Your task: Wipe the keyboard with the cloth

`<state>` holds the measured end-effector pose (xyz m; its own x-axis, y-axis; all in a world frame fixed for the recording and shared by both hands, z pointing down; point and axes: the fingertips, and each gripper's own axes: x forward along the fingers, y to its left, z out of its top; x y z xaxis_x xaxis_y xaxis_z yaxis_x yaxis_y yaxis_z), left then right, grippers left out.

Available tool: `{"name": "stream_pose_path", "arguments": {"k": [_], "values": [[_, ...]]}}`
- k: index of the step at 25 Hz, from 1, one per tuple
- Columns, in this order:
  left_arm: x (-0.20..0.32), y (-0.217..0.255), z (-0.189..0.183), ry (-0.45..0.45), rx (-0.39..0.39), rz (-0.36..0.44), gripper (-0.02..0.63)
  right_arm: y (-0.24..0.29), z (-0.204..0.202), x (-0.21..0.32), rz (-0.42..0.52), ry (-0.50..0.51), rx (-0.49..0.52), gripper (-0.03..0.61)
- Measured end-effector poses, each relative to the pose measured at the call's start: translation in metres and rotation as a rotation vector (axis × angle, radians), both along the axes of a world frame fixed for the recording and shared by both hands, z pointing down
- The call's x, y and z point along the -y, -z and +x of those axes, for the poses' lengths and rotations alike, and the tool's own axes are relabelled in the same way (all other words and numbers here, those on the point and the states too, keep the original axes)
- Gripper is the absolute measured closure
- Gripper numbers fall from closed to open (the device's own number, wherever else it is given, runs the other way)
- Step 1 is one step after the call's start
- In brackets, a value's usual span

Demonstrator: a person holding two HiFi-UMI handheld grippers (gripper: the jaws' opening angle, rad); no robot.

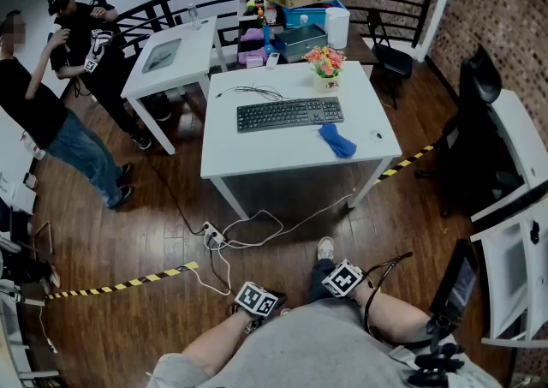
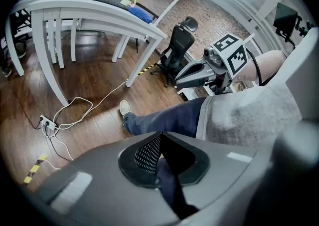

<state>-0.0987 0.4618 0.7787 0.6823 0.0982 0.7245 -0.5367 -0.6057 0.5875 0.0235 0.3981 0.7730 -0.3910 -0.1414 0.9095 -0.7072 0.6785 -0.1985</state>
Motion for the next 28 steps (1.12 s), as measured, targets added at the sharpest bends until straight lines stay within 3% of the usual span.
{"name": "stream_pose_path", "arguments": {"k": [8, 14, 21, 28], "values": [[0.094, 0.003, 0.035, 0.056, 0.048, -0.02, 0.614, 0.008, 0.039, 0.109, -0.002, 0.041, 0.023, 0.572], [0.19, 0.026, 0.089, 0.112, 0.036, 0.011, 0.614, 0.027, 0.068, 0.195, 0.018, 0.098, 0.068, 0.572], [0.3, 0.06, 0.139, 0.132, 0.035, 0.115, 0.614, 0.076, 0.077, 0.295, 0.148, 0.108, 0.184, 0.572], [0.404, 0.096, 0.17, 0.145, 0.027, 0.239, 0.614, 0.129, 0.096, 0.379, 0.317, 0.032, 0.23, 0.572]]}}
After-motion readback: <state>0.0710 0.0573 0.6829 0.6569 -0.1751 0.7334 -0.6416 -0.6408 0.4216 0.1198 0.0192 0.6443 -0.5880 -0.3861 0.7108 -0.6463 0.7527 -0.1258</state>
